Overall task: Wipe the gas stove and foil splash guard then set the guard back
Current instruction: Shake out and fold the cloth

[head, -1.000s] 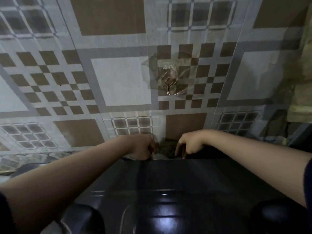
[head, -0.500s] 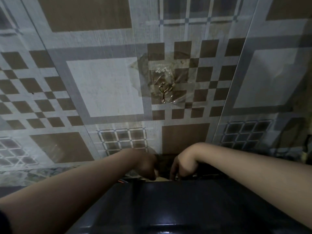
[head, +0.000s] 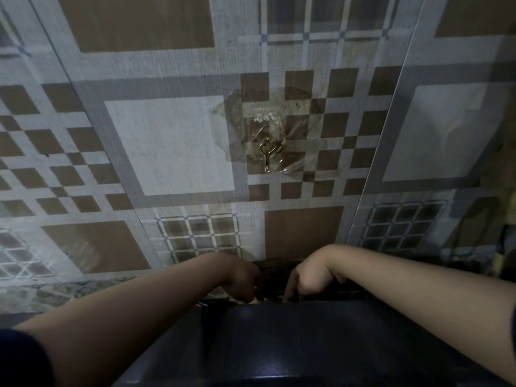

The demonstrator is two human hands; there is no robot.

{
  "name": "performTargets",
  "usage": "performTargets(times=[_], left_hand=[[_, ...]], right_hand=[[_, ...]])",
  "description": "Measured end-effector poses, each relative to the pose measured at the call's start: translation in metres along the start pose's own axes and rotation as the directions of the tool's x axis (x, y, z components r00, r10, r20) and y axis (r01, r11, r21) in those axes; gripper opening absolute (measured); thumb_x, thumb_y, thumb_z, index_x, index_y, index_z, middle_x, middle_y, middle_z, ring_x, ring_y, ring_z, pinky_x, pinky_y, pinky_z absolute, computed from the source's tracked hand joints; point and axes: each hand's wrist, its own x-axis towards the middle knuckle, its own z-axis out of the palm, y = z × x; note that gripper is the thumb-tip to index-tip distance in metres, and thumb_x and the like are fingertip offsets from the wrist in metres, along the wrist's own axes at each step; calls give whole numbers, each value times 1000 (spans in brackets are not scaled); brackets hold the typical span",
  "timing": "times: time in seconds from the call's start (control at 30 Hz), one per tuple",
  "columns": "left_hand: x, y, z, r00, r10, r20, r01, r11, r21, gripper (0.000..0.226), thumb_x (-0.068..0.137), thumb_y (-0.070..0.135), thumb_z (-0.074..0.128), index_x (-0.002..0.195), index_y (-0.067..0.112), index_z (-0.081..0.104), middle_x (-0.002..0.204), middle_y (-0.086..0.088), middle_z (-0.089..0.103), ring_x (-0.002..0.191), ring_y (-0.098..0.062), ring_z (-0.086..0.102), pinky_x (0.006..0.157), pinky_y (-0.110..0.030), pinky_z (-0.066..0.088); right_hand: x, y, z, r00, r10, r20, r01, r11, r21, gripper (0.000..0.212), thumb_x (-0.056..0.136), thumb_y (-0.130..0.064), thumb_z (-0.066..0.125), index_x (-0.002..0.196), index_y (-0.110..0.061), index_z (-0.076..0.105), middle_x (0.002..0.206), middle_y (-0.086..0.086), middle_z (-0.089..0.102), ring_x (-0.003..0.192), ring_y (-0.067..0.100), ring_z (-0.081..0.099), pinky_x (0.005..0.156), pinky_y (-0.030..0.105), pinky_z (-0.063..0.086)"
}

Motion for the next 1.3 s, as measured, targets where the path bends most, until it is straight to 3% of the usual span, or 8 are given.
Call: performTargets(times=[0.13, 0.33, 0.47, 0.6, 0.77, 0.93, 1.1, 1.3], left_hand=[[-2, -1, 0, 1000, 15, -7, -16, 1000, -8, 49, 92, 2, 44, 139, 15, 47, 145, -7, 44, 132, -23, 42, 100, -26, 35], [-18, -3, 3, 961, 99, -258, -113, 993, -40, 35, 85, 12, 63, 120, 10, 62, 119, -6, 64, 105, -20, 60, 82, -26, 45], [-40, 4, 2, 905, 89, -415, -139, 986, -91, 45, 84, 19, 70, 126, 14, 56, 116, -2, 59, 103, -18, 58, 78, -23, 44], [-68, 15, -6, 834, 75, -547, -112, 993, -35, 32, 87, 28, 66, 118, 20, 64, 96, 9, 48, 97, -14, 56, 75, -20, 38], [-95, 19, -17, 703, 17, -711, -175, 973, -149, 16, 75, 24, 63, 80, 11, 69, 87, -3, 69, 81, -20, 64, 72, -32, 54], [-126, 29, -30, 541, -119, -833, -302, 896, -325, 9, 78, 12, 66, 80, 11, 57, 73, -1, 60, 65, -15, 58, 59, -28, 50], [-150, 32, -42, 414, 5, -910, -349, 924, -154, 8, 86, 10, 56, 94, 12, 54, 84, -7, 62, 78, -24, 60, 72, -43, 53], [-168, 31, -42, 395, 171, -903, -139, 982, 125, 24, 92, 14, 50, 115, 15, 45, 98, -9, 61, 84, -28, 59, 74, -42, 52]], right_hand=[[-10, -4, -6, 999, -38, -14, 39, 999, 30, 42, 94, 6, 39, 137, 5, 43, 122, 13, 53, 73, 11, 53, 46, 6, 45], [-47, -18, -13, 997, -43, -69, 40, 998, -57, 41, 93, 2, 46, 132, -9, 53, 132, 14, 56, 115, 31, 56, 78, 26, 47], [-77, -27, -18, 992, -43, -116, 37, 998, -50, 44, 93, 3, 43, 130, -16, 56, 103, 2, 62, 81, 16, 57, 68, 27, 46], [-108, -38, -19, 979, -88, -186, 72, 993, -92, 43, 93, 1, 45, 127, -21, 59, 132, 7, 55, 118, 27, 53, 106, 47, 42], [-148, -51, -18, 935, -130, -330, 114, 991, -69, 39, 92, 1, 48, 127, -13, 58, 129, 9, 56, 119, 24, 53, 99, 30, 43], [-170, -52, -17, 742, -205, -638, 237, 971, -37, 30, 80, -10, 70, 106, -22, 65, 105, -6, 57, 103, 15, 55, 93, 32, 47], [-176, -51, -3, 458, -226, -860, 327, 942, -73, 28, 77, -15, 74, 79, -28, 50, 85, -6, 56, 79, 12, 56, 61, 23, 43], [-174, -42, 11, 186, -315, -931, 277, 926, -258, 10, 91, -22, 56, 89, -25, 46, 83, -2, 59, 75, 13, 58, 58, 22, 42]])
